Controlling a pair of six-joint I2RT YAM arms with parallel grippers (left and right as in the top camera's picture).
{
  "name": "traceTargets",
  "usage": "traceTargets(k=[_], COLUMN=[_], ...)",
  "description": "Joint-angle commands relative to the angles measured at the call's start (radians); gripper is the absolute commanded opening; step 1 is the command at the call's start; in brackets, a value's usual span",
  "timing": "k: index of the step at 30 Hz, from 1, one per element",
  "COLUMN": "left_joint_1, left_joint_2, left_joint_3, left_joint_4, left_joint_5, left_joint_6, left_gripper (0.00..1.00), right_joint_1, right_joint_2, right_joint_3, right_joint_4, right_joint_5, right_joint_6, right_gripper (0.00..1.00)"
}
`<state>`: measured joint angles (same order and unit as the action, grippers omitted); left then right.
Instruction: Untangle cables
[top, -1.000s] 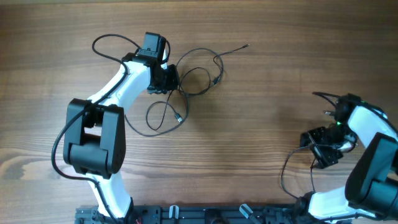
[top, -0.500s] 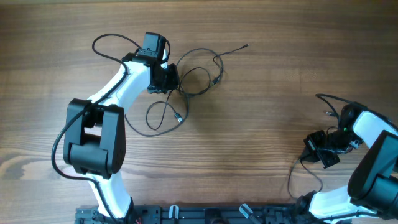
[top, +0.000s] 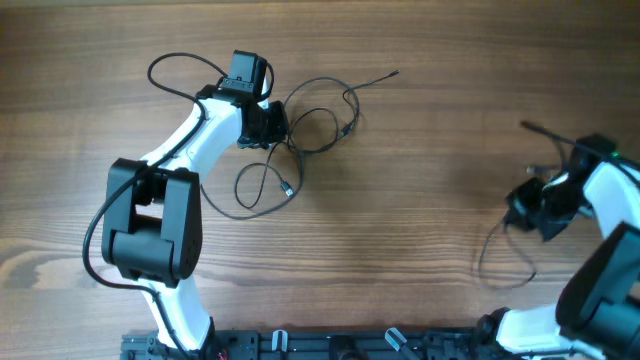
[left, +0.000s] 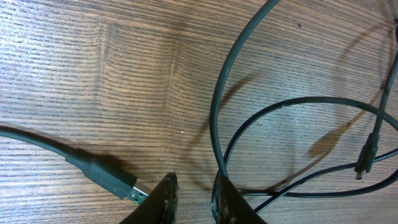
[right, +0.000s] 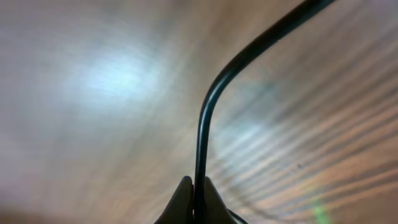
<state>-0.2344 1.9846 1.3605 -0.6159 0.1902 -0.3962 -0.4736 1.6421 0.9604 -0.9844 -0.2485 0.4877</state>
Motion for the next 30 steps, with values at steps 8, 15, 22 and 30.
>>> traceTargets(k=[8,15,22,30], left_joint_1=[0.001,0.001,0.001,0.001], left_joint_2=[0.013,0.013,0.013,0.013], left_joint_3=[-0.005,-0.005,-0.005,-0.005], left_joint_4=[0.038,0.043,0.045,0.045], left_joint_5=[-0.013,-0.013,-0.013,-0.013], left_joint_6=[-0.005,-0.005,-0.005,-0.005], left_gripper=[0.25,0.25,0.25,0.25], right_joint_1=[0.006,0.006,0.006,0.006], right_joint_2=[-0.088,-0.088,-0.088,-0.088], right_joint_3=[-0.019,-0.09,-0.092,-0.092], right_joint_4=[0.251,0.468,0.543,0.525], right_joint_5=[0.028,0.003,0.004,0.019], right_joint_6=[-0.039,-0.04,-0.043,-0.043], right_gripper=[0.04,0.05,0.47,0.77])
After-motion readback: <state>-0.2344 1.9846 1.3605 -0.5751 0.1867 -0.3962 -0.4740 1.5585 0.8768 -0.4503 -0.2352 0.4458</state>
